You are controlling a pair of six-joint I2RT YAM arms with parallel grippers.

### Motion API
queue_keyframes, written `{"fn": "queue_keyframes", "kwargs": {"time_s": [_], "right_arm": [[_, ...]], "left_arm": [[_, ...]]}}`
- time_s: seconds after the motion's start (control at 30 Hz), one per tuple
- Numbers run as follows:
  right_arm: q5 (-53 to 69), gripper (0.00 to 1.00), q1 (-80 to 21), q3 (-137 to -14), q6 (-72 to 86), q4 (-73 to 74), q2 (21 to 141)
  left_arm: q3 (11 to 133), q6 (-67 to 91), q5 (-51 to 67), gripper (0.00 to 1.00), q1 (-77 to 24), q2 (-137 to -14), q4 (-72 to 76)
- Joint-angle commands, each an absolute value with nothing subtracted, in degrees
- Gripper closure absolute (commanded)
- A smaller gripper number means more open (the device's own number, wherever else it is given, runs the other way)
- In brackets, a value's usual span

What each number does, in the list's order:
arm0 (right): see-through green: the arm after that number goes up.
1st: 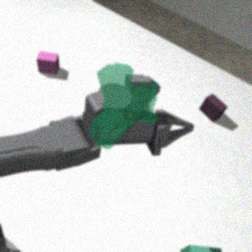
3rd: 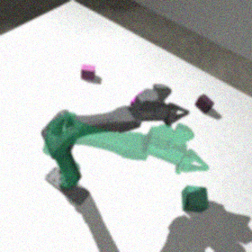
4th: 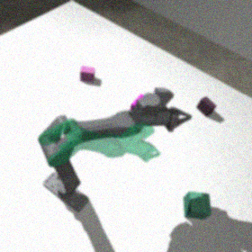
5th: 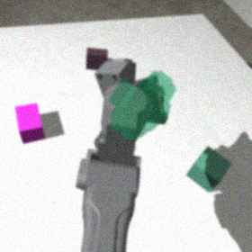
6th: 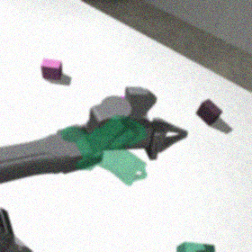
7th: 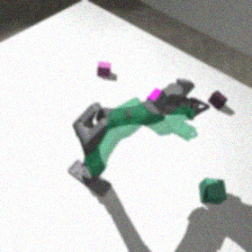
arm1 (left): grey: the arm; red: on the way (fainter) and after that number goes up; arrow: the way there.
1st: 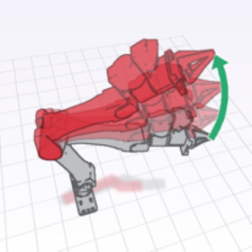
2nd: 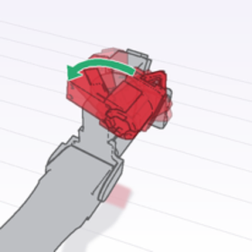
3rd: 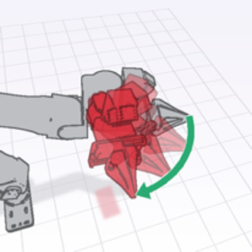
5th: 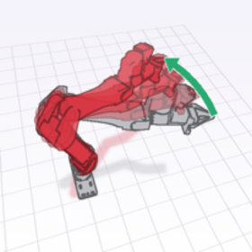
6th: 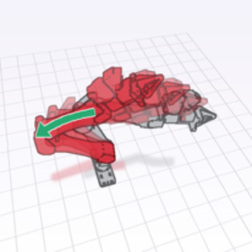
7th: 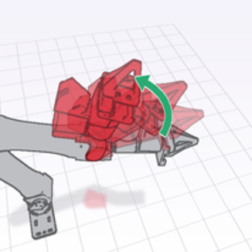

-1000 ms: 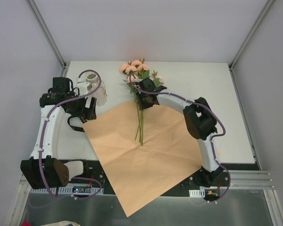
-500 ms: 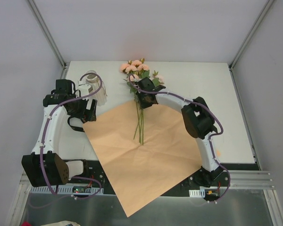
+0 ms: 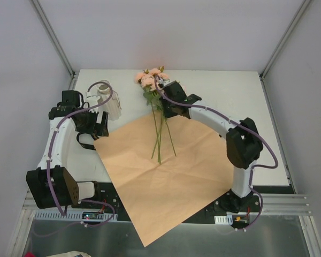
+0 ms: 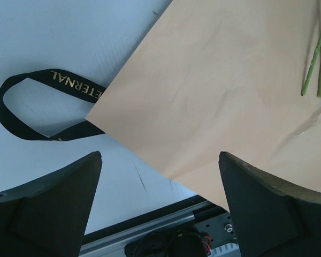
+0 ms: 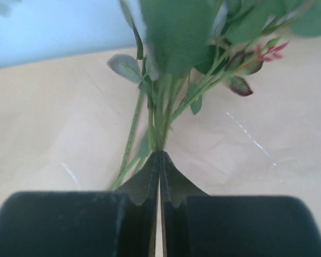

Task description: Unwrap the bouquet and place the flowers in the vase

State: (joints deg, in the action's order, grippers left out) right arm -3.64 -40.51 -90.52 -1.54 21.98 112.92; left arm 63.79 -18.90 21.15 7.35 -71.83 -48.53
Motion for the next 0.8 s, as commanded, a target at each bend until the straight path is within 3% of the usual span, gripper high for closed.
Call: {"fn": "queue_keyframes", "kwargs": {"time_s": [0.0, 0.23, 0.33, 0.43, 0.47, 0.57, 0.67, 0.77], "right_arm": [[-3.43, 0.99, -40.69, -90.96, -0.18, 16.08, 101.26], [2.0, 0.99, -40.6, -93.25, 3.95, 10.56, 95.19], [1.59, 0.99, -40.52, -101.73, 3.17, 19.45, 98.77], [1.05, 0.77, -40.52, -107.65, 1.41, 29.06, 106.24], [1.49, 0.61, -40.6, -107.14, 1.15, 29.7, 108.26], [3.07, 0.44, -40.96, -101.72, 0.7, 26.9, 109.68], [4.3, 0.33, -41.92, -101.77, -1.75, 27.41, 113.53], [3.78, 0.31, -42.98, -103.62, -4.3, 30.85, 117.85]], "left_arm": [[67.06, -15.03, 24.26, 0.09, 10.01, -73.65, -48.16], [70.31, -12.39, 26.89, 0.09, 18.61, -75.76, -47.64], [70.23, -12.92, 27.25, 0.09, 20.03, -76.11, -47.72], [68.48, -14.32, 27.6, 0.09, 20.3, -75.33, -47.64], [68.03, -15.02, 27.86, 0.09, 20.3, -75.15, -47.64], [66.01, -15.82, 28.12, 0.09, 20.3, -74.97, -47.46], [64.87, -16.26, 28.13, 0.09, 20.3, -75.41, -47.37], [64.34, -16.61, 28.13, 0.09, 20.39, -75.5, -47.37]]}}
